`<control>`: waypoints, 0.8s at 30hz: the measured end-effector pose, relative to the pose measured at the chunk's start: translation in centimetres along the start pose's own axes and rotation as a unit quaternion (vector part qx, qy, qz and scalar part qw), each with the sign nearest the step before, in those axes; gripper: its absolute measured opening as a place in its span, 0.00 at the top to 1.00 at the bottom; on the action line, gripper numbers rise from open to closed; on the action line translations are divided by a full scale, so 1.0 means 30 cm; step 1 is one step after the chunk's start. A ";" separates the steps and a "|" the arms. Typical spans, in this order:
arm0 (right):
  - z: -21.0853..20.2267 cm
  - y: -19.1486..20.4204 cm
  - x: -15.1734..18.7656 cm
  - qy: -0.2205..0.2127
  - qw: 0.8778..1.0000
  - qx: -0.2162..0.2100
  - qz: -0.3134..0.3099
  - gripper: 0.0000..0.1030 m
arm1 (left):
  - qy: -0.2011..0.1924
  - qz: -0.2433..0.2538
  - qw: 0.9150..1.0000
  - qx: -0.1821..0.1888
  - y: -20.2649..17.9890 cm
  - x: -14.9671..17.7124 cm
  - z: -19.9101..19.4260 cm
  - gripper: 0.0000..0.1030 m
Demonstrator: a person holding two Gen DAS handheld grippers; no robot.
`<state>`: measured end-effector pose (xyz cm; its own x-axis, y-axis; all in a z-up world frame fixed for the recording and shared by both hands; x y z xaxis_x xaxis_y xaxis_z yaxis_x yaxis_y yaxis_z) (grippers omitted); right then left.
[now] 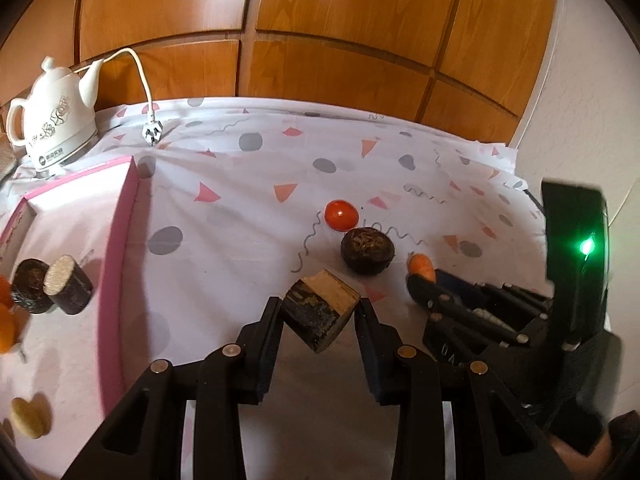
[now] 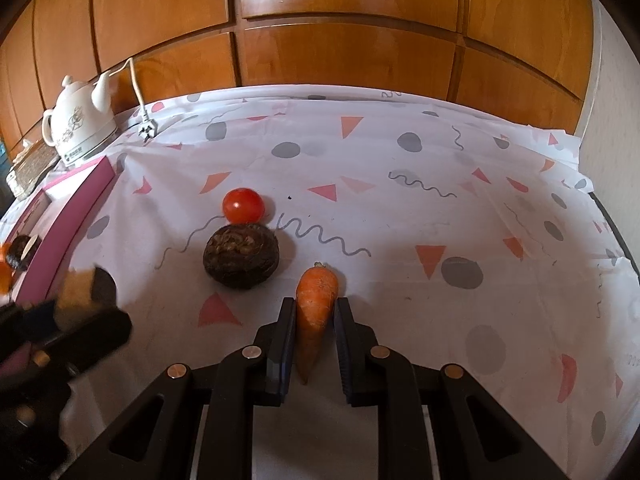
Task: Organize fruits
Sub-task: 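Carry the root slice into the tray and release while the right tool releases the carrot there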
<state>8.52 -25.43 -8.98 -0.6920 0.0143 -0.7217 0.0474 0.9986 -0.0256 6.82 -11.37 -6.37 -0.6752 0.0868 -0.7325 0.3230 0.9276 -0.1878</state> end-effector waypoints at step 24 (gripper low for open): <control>-0.128 0.267 -0.016 0.019 0.983 -0.183 -0.018 0.82 | -0.060 -0.143 0.985 -0.075 0.484 -0.044 -0.298 0.64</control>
<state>6.47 -17.24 -6.19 -0.7146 -0.0257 -0.6990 -0.2345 0.9503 0.2048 6.46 5.23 -2.27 -0.6383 -0.2217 -0.7372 0.0229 0.9518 -0.3060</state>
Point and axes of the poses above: each gripper's, at about its wrist camera, not at the fingertips, and z roughly the way its jaws point, y to its left, x to its underside, the point moved 2 cm from there along z, roughly the way its jaws point, and after that the axes turned 4 degrees about -y, right-handed, at the moved point
